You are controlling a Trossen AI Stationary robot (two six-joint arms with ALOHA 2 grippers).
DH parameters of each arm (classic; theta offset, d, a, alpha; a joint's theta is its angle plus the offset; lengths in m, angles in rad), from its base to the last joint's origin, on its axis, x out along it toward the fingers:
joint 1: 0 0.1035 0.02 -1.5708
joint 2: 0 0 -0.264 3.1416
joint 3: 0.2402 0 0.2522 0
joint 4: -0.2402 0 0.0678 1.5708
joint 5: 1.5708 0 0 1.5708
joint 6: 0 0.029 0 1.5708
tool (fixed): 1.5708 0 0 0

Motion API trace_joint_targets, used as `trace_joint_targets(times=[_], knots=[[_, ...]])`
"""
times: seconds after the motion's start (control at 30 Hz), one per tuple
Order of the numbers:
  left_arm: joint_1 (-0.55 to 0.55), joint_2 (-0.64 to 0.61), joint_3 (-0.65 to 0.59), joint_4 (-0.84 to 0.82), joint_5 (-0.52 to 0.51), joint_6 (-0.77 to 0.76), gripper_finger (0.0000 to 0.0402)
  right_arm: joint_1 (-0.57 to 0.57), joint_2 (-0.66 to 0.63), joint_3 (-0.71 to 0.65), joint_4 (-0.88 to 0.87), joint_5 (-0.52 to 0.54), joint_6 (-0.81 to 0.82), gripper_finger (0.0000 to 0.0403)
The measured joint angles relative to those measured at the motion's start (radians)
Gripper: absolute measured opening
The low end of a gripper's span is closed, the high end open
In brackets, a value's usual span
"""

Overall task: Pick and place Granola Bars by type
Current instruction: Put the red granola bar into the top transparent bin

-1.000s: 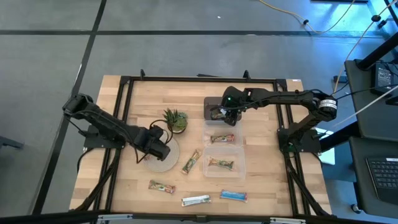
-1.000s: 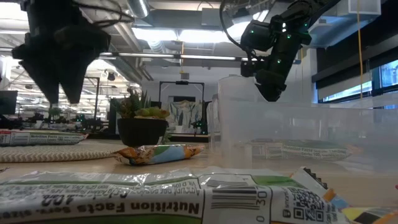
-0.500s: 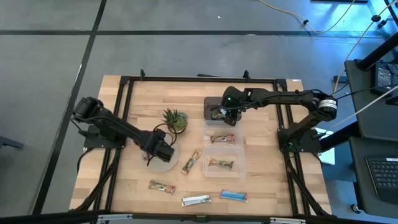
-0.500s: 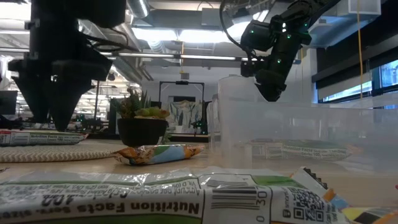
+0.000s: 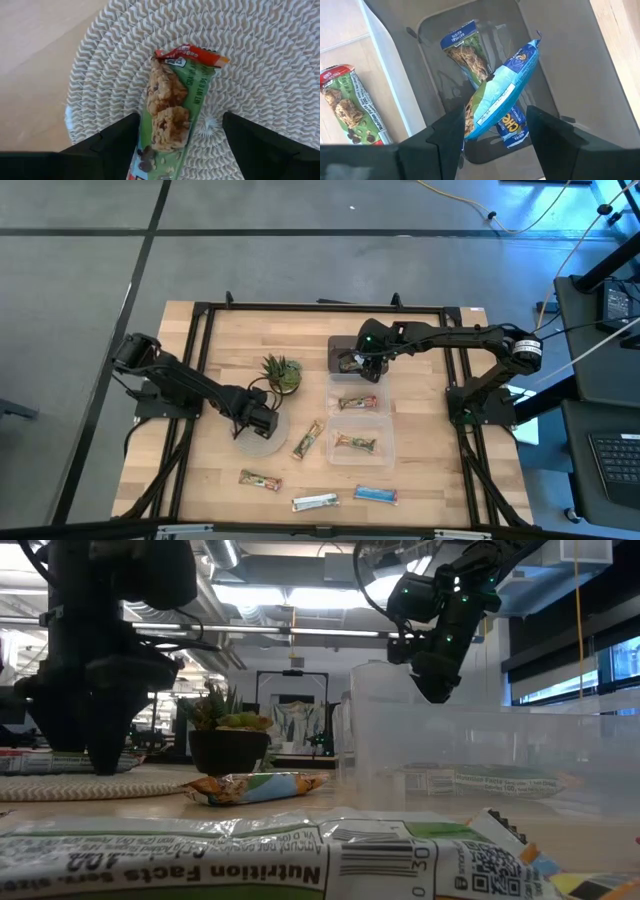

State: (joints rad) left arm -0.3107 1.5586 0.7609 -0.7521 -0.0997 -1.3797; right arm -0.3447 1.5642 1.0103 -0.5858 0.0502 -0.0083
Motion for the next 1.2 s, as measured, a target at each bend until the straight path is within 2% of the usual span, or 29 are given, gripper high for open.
trace_joint_targets(times=[0.23,0.53,0.97,1.2], knots=[[-0.001,-0.054,-0.007,-0.023,-0.036,-0.013,0.0230,0.000,0.000,0.000,-0.001,0.000,0.000,0.0214],[-0.001,-0.034,-0.001,-0.033,-0.045,-0.011,0.0170,0.000,0.000,0.000,-0.001,0.000,0.000,0.0214],[-0.003,-0.037,-0.002,-0.032,-0.063,-0.003,0.0101,0.000,-0.002,0.000,-0.001,0.000,-0.005,0.0213],[-0.010,-0.041,-0.002,-0.033,-0.068,-0.003,0.0081,0.011,-0.052,0.000,0.000,0.001,-0.022,0.0213]])
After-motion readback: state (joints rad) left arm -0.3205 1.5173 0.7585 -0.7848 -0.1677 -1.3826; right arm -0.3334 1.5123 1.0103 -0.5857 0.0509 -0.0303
